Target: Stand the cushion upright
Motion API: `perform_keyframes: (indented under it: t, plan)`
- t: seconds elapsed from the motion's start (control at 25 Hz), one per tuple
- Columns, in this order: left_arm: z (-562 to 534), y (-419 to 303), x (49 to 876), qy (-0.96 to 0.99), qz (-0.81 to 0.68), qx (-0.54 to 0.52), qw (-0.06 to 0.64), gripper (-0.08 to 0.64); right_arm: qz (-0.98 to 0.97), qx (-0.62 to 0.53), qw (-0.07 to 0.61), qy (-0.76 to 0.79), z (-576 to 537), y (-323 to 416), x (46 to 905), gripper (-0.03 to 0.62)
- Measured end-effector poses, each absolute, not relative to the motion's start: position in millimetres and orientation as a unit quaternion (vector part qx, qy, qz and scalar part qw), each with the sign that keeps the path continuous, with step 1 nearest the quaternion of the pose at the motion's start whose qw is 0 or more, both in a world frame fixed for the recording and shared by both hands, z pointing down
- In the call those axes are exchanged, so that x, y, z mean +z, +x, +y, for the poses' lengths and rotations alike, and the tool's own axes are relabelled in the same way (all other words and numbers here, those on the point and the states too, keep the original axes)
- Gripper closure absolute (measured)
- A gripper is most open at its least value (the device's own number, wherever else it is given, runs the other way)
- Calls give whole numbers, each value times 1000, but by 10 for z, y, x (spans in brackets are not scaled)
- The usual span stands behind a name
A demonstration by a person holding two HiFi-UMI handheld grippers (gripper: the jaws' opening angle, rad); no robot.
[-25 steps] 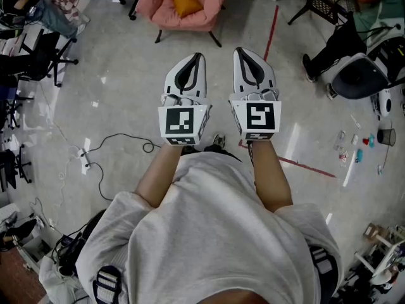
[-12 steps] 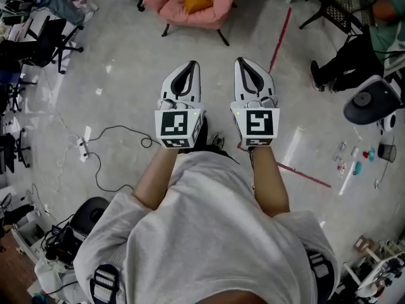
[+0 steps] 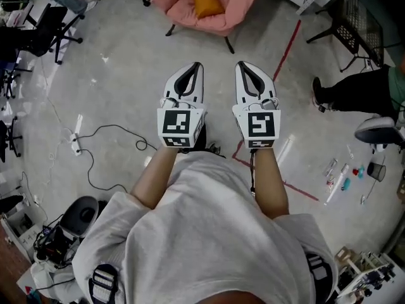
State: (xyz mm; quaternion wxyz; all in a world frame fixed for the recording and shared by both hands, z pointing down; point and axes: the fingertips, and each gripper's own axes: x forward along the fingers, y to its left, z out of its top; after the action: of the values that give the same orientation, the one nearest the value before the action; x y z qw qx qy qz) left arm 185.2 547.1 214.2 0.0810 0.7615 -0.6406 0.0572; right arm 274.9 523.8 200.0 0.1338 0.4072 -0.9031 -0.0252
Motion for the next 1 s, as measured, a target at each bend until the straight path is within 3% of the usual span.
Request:
perform_keyframes:
  t: [0.68, 1.0]
  plan:
    - [4211, 470, 2610, 762, -624, 80, 153, 546, -899, -20, 254, 357, 3953, 1468, 2602, 584]
    - [3822, 325, 2751, 770, -607, 87, 177, 546, -892, -8, 291, 345, 3569, 1290, 2825, 584]
